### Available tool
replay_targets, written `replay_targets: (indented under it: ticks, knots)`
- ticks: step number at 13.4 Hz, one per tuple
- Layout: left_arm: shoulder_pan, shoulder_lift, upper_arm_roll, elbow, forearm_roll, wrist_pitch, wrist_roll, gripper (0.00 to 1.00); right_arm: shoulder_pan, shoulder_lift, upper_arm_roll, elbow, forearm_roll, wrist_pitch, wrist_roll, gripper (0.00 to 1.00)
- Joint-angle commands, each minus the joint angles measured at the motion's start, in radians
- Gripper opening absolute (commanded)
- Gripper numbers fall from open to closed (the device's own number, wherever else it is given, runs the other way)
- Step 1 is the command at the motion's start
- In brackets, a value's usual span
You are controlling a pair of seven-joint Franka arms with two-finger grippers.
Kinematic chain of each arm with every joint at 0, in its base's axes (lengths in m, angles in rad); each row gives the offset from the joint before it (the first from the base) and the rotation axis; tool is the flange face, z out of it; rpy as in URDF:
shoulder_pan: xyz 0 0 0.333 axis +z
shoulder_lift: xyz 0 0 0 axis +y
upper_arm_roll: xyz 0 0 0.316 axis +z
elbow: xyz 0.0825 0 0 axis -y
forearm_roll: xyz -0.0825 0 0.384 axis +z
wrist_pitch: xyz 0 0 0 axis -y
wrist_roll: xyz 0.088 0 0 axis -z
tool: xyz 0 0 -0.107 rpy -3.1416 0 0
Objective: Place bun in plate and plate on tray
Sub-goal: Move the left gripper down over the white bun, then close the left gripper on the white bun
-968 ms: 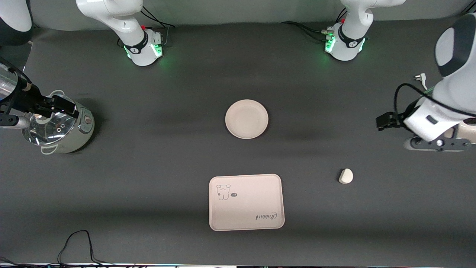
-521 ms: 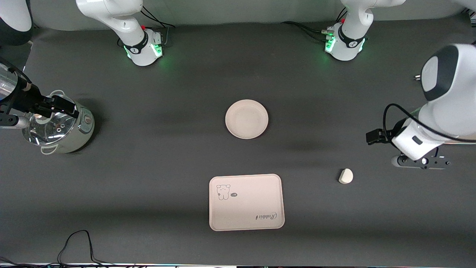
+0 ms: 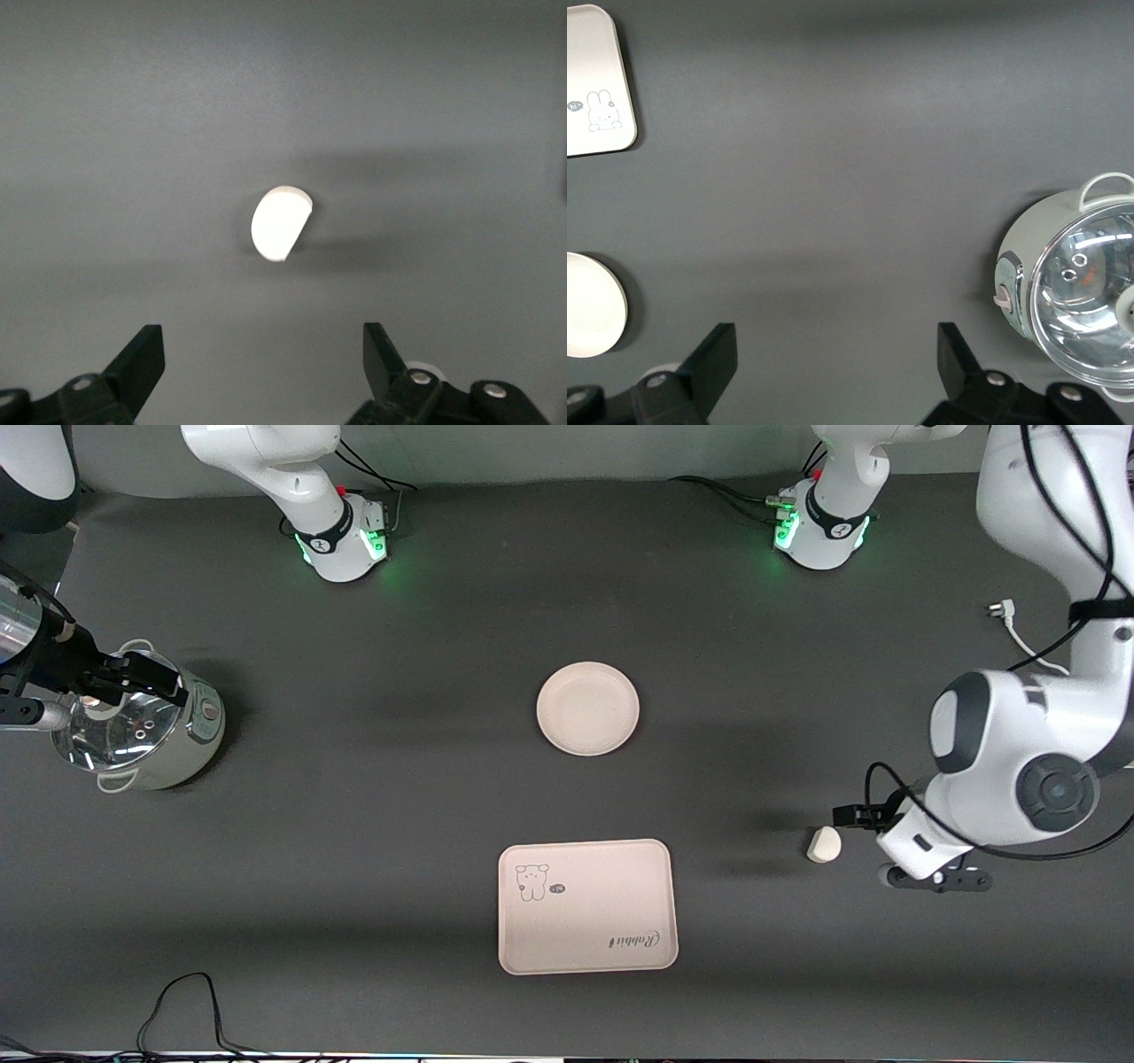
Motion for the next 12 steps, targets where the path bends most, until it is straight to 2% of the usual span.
replay_targets:
  ticks: [1, 5, 9, 12]
  knots:
    - [0.002, 0.047, 0.000, -0.030, 0.009, 0.075, 0.015, 1.00, 0.009, 0.016, -0.003, 0.014, -0.006, 0.003, -0.017, 1.00]
    - [-0.001, 0.074, 0.000, -0.148, 0.010, 0.268, 0.015, 1.00, 0.009, 0.025, -0.003, 0.012, -0.006, 0.025, -0.019, 1.00]
    - [0.000, 0.127, 0.000, -0.149, 0.010, 0.339, 0.035, 1.00, 0.018, 0.038, -0.004, 0.012, -0.005, 0.026, -0.019, 1.00]
    - [0.002, 0.142, 0.000, -0.147, 0.009, 0.345, 0.040, 1.00, 0.021, 0.038, -0.015, 0.009, -0.003, 0.025, -0.019, 1.00]
